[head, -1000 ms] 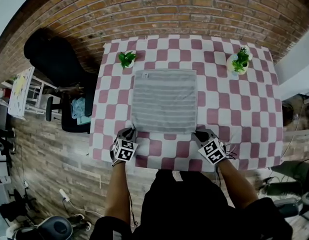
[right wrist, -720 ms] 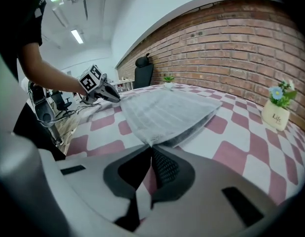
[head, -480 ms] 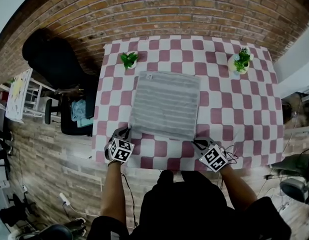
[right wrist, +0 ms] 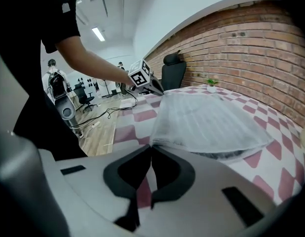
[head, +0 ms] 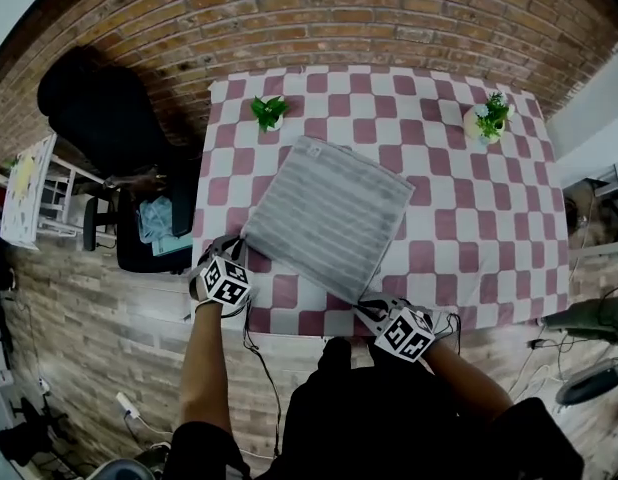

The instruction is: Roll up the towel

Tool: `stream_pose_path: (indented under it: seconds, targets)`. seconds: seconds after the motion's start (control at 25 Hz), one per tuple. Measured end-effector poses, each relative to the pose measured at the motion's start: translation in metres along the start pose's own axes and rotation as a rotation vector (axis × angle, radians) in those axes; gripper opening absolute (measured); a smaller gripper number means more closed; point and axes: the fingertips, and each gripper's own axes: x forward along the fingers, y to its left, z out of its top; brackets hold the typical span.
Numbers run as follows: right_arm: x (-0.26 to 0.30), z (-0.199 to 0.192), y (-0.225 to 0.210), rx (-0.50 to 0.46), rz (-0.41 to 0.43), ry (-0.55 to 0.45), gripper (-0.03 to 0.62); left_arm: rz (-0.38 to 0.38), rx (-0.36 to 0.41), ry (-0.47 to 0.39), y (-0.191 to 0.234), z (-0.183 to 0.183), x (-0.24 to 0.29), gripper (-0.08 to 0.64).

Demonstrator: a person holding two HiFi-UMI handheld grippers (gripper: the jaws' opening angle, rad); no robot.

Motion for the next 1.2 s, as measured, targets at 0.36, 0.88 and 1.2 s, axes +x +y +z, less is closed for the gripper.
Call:
stream_pose_path:
  seconds: [0.36,0.88,1.2]
  targets:
    - [0.044,0.019,0.036,-0.019,0.017,0.015,0.012,-0.005,-0.011,-0.029,0.025,-0.023,0.012,0.108]
    - [-0.062,-0.024,-0.081,-0.319,-0.159,0.109,0.127,-0.137,-0.161,-0.225,-0.12,0.023,-0.085,0.241]
    - [-0.067,-0.048,-0.177,-0.887,-0.154,0.406,0.127,-0.257,-0.145,-0.194,-0.202,0.071,-0.093,0.236]
